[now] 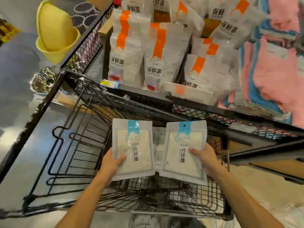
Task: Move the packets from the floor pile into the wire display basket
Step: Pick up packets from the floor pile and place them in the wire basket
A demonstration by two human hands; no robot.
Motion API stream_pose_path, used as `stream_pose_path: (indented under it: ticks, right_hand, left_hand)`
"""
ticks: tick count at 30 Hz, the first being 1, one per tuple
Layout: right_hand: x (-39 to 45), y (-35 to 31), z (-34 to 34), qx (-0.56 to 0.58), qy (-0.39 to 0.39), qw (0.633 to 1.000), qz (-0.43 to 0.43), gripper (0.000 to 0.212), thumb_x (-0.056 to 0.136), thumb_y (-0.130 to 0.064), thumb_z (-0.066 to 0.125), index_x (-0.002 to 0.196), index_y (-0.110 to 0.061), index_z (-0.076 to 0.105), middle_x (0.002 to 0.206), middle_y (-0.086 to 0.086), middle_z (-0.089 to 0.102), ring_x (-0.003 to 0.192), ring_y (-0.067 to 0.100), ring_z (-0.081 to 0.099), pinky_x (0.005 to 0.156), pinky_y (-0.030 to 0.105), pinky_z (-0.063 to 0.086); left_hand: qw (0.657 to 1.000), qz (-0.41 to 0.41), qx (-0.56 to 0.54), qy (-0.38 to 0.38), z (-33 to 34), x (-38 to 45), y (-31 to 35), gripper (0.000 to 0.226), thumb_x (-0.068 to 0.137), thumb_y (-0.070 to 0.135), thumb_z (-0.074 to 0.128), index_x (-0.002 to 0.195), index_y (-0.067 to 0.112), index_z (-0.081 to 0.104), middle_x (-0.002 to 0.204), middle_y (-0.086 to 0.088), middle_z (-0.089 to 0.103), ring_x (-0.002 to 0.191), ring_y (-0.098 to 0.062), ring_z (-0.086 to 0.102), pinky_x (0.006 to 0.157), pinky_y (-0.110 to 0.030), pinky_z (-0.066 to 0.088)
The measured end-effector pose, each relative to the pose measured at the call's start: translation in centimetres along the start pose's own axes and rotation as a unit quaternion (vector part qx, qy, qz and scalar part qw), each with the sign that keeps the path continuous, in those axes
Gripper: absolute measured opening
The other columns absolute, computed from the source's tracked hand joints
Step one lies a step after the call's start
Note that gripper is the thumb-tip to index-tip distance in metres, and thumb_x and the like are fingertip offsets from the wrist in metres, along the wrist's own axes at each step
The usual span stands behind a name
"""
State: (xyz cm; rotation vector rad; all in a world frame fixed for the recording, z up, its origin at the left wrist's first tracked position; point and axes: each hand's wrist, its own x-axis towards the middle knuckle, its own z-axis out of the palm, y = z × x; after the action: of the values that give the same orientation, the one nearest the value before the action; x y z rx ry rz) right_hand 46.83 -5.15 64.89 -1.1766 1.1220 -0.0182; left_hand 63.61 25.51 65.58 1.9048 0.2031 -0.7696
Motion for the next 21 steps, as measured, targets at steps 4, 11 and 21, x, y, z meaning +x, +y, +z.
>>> stream_pose_path:
  ticks: [4, 11, 21]
  right_hand:
    - [3.9, 2.7, 2.5, -0.032, 0.022, 0.998, 0.054, 0.036, 0.091, -0.005, 0.072, 0.125, -0.011, 0.061, 0.110, 0.008, 0.077, 0.091, 0.024, 0.078, 0.069, 0.041, 0.063]
    - [10.1, 6.6, 6.4, -0.038, 0.070, 0.990, 0.120, 0.031, 0.089, -0.005, 0.075, 0.115, -0.011, 0.060, 0.105, 0.011, 0.076, 0.087, 0.029, 0.077, 0.072, 0.044, 0.063]
    - [14.5, 10.6, 8.7, -0.174, 0.188, 0.964, 0.069, 0.051, 0.087, -0.017, 0.082, 0.129, -0.006, 0.054, 0.118, 0.005, 0.069, 0.107, 0.025, 0.068, 0.095, 0.048, 0.058]
  left_hand:
    - [0.999, -0.032, 0.029, -0.025, 0.5, 6.1, -2.4, 0.041, 0.095, 0.004, 0.067, 0.130, 0.020, 0.055, 0.111, 0.005, 0.067, 0.099, -0.012, 0.065, 0.074, -0.024, 0.055]
    - [0.991, -0.065, 0.079, -0.081, 2.4, 15.6, -5.8, 0.041, 0.094, 0.001, 0.066, 0.131, 0.017, 0.057, 0.115, 0.001, 0.068, 0.107, -0.020, 0.065, 0.071, -0.021, 0.051]
    - [0.927, 0.035, 0.372, -0.045, 5.0, 20.9, -9.4, 0.069, 0.099, 0.013, 0.056, 0.160, 0.023, 0.026, 0.138, -0.021, 0.048, 0.114, -0.043, 0.056, 0.090, -0.045, 0.050]
